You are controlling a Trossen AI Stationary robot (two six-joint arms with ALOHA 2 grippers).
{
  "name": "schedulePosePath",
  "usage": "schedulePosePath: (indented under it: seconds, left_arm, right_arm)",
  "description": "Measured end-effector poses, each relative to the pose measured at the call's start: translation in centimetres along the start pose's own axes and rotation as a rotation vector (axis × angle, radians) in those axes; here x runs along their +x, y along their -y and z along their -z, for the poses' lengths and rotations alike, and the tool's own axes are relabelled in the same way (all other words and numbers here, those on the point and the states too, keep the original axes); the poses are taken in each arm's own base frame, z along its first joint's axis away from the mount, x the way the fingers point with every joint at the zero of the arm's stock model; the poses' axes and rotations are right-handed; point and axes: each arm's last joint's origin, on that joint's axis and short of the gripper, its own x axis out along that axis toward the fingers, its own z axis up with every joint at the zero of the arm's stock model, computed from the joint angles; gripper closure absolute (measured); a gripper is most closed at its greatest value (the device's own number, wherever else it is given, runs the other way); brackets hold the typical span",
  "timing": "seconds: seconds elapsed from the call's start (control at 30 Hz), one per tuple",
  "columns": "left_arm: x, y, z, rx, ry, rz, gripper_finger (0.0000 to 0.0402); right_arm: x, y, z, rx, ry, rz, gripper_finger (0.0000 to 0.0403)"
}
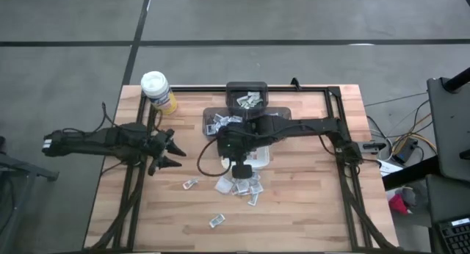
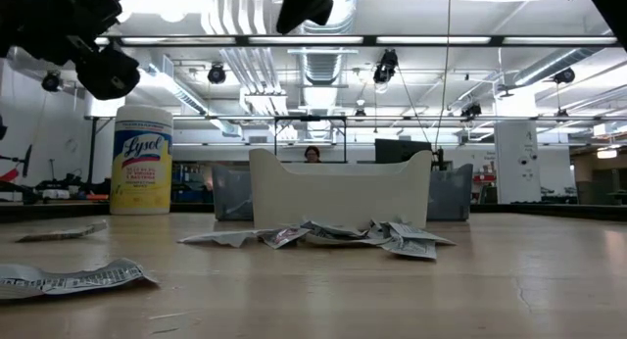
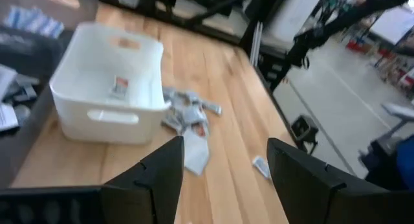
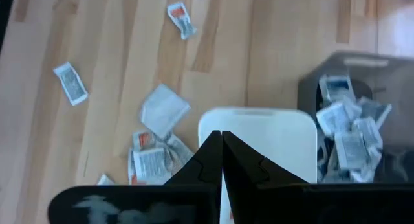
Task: Pick & Place First Aid Supplies
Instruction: Put the ointment pack into the white bin
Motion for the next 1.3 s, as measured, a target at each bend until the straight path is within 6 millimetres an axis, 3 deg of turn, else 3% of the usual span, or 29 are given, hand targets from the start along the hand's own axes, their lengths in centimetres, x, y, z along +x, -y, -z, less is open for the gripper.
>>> schedulePosePath:
  seconds: [0.4,0.73,1.0,1.3]
  left_arm:
    - [1.5,0.5,-0.2,-0.038,-0.223,-0.012,0.0186]
    - [3.2,-0.3,0.9,-0.092,-0.385,-0.065,0.0186]
    - [4.0,-0.7,1.4,-0.163,-0.446,-0.099,0.0186]
    - [4.2,-0.8,1.5,-0.234,-0.450,-0.117,0.0186]
  right_arm:
    - [-3.5,-0.9,4.5,0.148,0.015,-0.005,0.0394]
    - [-6.2,-2.3,9.4,0.234,0.277,-0.058,0.0394]
    - [-8.1,-1.9,14.4,0.294,0.498,-0.110,0.0394]
    - [-8.4,-1.6,20.3,0.308,0.723,-0.161,0.0394]
